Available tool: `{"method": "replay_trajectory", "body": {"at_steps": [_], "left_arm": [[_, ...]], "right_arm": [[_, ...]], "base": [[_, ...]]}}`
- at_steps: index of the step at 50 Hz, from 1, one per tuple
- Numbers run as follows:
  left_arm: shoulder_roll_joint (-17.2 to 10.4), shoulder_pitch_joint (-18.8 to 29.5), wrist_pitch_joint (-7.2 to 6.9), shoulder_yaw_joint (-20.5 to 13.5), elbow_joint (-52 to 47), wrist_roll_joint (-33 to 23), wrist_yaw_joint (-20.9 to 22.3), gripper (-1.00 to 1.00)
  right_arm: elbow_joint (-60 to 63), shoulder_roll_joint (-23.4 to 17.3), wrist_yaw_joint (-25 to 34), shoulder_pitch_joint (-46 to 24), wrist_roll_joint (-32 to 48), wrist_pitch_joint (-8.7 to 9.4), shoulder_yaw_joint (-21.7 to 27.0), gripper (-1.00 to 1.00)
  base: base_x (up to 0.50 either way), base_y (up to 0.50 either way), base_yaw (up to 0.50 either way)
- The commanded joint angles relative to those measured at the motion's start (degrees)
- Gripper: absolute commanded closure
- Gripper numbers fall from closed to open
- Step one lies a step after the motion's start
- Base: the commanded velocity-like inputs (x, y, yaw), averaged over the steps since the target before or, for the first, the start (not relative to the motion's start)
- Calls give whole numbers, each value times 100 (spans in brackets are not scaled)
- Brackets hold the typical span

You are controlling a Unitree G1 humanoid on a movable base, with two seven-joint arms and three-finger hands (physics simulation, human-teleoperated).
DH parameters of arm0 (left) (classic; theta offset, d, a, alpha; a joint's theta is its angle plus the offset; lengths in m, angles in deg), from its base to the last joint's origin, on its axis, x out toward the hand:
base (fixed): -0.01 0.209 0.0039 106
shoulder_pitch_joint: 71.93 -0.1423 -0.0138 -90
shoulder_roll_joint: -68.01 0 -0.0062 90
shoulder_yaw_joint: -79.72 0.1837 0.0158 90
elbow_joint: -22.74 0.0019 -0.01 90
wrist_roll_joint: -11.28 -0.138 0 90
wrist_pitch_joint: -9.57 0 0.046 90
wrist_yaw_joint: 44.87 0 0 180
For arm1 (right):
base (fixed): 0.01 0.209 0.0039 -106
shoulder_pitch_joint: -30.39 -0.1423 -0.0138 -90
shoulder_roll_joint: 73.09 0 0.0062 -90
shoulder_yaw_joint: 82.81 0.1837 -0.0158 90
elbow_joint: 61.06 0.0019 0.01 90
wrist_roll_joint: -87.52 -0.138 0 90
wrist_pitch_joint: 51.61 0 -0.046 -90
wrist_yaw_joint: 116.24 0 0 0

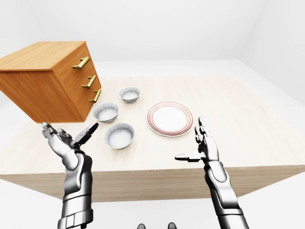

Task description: Put the bowl at the front on the plate.

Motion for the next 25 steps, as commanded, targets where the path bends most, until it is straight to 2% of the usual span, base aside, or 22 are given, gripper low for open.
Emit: {"method": "replay_trajectory", "body": {"at_steps": [1, 2, 4, 6, 9, 13, 14, 15, 16, 20, 23, 25], "left_arm": [[-91, -414, -254, -264, -630, 275, 0, -100], [-80, -456, -345, -321, -672, 302, 0, -100], [-92, -490, -372, -406, -693, 323, 0, -100], [-99, -544, -506, -471, -739, 400, 0, -100], [-138, -475, -452, -530, -598, 415, 0, -100], [-156, -484, -418, -522, -559, 432, 0, -100], [-162, -480, -366, -534, -526, 394, 0, -100], [-165, -485, -405, -534, -507, 445, 0, -100], [-160, -496, -413, -500, -543, 383, 0, -100], [-146, -449, -356, -503, -490, 370, 0, -100], [-153, -435, -384, -497, -460, 419, 0, -100], [-160, -427, -385, -494, -441, 429, 0, -100]], "right_arm": [[-51, -7, 14, -13, -7, -49, 10, -100], [-55, -5, 11, -7, -9, -72, 12, -100], [-45, -5, 5, 2, -1, -82, 10, -100], [-119, -10, 3, -14, 6, -144, 18, -100], [-167, -14, 4, -24, 14, -201, 22, -100], [-4, 2, -49, 6, 56, -47, -8, -100], [31, 5, -49, 13, 57, -15, -14, -100], [61, 9, -60, 12, 56, 35, -14, -100], [-14, 1, -62, -11, 55, -9, 2, -100], [-102, -9, -79, -28, 81, -86, 10, -100], [-6, 0, -90, -14, 80, 15, 0, -100], [-56, -6, -87, -35, 80, 16, 6, -100]], "base": [[0, 0, 0], [0, 0, 0], [0, 0, 0], [0, 0, 0], [0, 0, 0], [0, 0, 0], [0, 0, 0], [0, 0, 0], [0, 0, 0], [0, 0, 0], [0, 0, 0], [0, 0, 0]]}}
